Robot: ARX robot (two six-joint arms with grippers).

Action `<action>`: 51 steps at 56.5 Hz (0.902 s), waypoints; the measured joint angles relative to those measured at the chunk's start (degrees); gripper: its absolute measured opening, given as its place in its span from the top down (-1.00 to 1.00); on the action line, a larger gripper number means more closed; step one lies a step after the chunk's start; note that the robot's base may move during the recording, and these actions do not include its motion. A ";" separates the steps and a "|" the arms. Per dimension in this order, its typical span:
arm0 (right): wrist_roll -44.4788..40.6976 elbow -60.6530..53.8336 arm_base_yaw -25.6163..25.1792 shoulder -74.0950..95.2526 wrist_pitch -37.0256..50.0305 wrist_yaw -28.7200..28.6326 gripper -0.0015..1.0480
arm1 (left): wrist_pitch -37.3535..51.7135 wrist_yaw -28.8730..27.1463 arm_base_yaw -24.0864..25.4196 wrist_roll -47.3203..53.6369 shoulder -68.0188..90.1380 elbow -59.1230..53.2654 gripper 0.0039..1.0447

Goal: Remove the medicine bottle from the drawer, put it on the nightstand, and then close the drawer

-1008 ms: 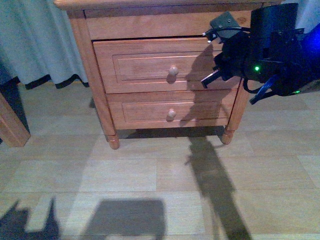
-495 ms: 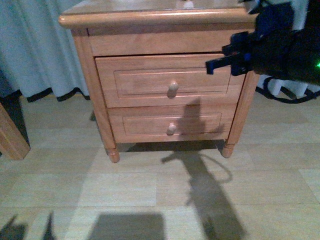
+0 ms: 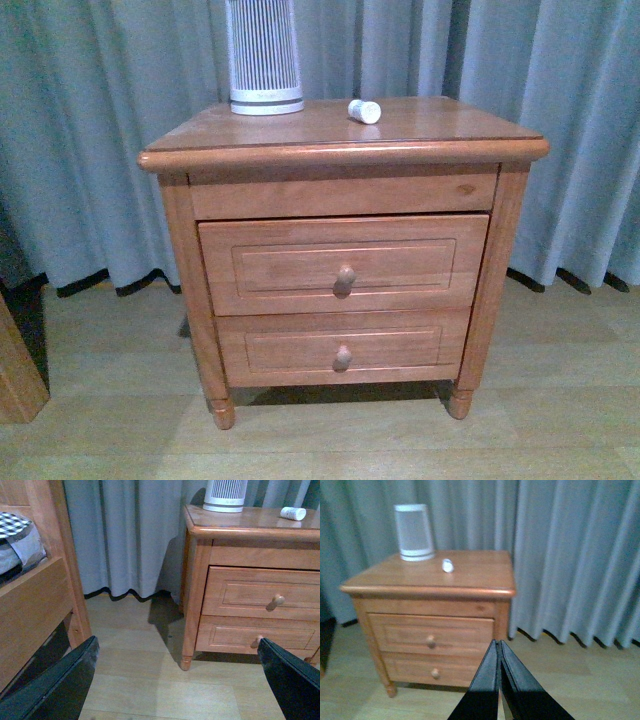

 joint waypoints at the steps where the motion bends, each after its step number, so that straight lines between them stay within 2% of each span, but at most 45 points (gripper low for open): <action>1: -0.09 -1.77 -0.57 -1.14 0.35 -0.15 0.94 | 0.00 0.00 0.00 0.00 0.00 0.00 -0.88; 14: -0.63 -21.75 -1.38 -13.90 4.70 -1.07 0.94 | 0.00 0.00 0.00 0.00 0.00 0.00 -0.88; 51: -0.74 -21.77 -1.51 -14.62 5.11 -1.09 0.94 | 0.00 0.02 0.00 0.02 -0.02 0.00 -0.88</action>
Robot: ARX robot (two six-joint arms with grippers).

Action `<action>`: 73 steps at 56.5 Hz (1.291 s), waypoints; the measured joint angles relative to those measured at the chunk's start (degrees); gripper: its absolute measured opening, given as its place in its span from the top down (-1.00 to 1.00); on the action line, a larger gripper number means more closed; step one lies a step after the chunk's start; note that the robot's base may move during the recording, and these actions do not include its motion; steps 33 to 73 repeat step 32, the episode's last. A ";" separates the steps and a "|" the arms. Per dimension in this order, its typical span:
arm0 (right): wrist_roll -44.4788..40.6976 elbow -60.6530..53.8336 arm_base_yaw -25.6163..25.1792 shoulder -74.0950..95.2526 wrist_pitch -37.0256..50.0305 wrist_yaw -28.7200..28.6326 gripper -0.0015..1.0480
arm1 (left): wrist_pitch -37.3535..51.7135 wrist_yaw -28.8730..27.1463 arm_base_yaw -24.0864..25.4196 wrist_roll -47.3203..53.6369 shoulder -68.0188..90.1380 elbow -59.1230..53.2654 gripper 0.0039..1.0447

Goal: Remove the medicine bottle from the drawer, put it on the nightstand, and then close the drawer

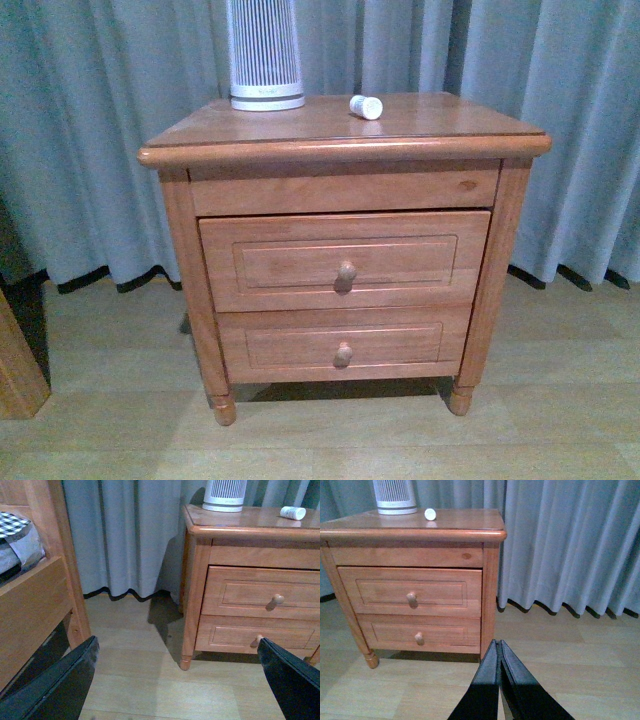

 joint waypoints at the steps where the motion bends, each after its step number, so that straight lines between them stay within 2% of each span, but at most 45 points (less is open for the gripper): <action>1: 0.00 0.00 0.00 0.00 0.00 0.00 0.94 | 0.00 0.00 0.00 0.00 0.00 0.00 -0.88; 4: -0.04 0.00 0.00 0.00 0.00 0.00 0.89 | 0.00 -0.02 0.00 0.00 0.00 0.00 -0.88; 11: -0.07 0.00 0.00 0.00 0.00 0.00 0.40 | 0.00 0.00 0.00 0.00 0.00 0.00 -0.88; 32: -0.04 0.00 0.00 0.00 0.00 0.00 -0.85 | 0.00 -0.02 0.00 0.00 0.00 0.00 -0.88; 73: -0.04 0.00 0.00 0.00 0.00 0.00 -0.85 | 0.00 -0.02 0.00 0.00 0.00 0.00 -0.88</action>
